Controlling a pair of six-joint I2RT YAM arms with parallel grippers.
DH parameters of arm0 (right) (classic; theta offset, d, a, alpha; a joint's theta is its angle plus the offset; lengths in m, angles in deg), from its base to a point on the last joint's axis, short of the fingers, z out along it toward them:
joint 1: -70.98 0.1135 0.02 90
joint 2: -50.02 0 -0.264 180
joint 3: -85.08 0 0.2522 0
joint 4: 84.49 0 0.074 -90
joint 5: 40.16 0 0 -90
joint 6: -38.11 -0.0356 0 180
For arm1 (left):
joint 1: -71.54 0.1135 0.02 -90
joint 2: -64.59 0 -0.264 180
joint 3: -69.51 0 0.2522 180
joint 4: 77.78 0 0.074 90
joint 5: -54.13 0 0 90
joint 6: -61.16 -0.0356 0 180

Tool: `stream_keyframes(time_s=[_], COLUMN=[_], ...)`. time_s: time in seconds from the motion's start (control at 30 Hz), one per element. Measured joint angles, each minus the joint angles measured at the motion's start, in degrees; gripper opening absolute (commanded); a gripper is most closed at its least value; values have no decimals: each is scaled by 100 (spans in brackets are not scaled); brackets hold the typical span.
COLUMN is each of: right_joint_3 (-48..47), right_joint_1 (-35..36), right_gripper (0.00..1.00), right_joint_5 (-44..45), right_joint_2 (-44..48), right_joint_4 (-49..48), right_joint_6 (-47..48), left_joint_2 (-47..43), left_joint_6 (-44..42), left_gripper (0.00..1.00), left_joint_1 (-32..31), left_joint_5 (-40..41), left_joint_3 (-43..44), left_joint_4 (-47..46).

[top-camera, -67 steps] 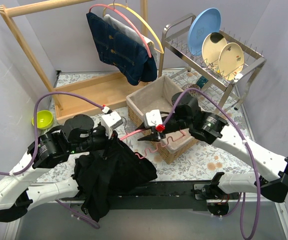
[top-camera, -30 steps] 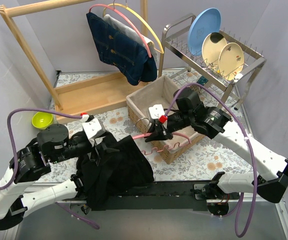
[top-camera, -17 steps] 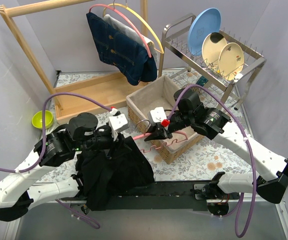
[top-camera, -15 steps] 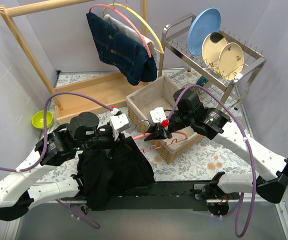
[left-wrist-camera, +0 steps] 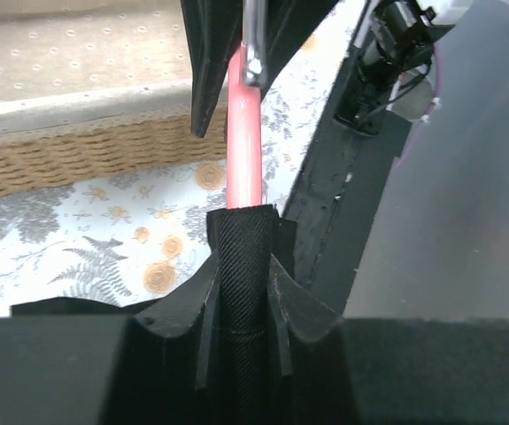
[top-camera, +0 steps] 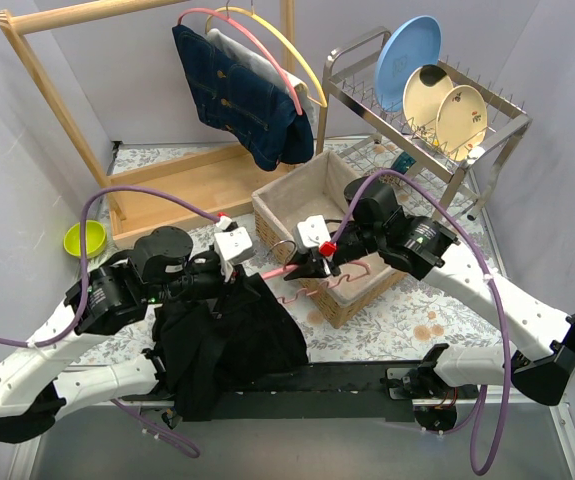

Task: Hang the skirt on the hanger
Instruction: Place skirt on hanger

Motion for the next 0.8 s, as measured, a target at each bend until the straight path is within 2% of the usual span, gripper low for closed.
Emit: stream_keyframes(time_s=[0.07,0.17,0.37,0.5,0.67,0.8], right_joint_3=[-2,-55,-400,-769,-1228,-1003], right_joint_1=[9,7,-83,-332,-1185,-1805], right_gripper=[58,68,73,73,73,72], right_joint_5=[26,52,144,304,341,262], right_joint_2=[-22,-28,-157,-227,-142,201], right_joint_4=[-133,-363,-581,-584,-627,-887], right_joint_6=[-151,-356,-719,-968,-1419,-1991], left_joint_2=[-48,-92,-354,-638,-1005,-1180], left_joint_6=[-94,-229,-409,-442,-420,-422], left_gripper=[0,0,0,0,0,0], left_joint_1=[-13,-4,-4,-4,2,7], left_joint_5=[214,660,1222,1602,2269,2610], left_joint_3=[11,96,275,404,588,857], left_joint_4=[81,286,505,584,566,496])
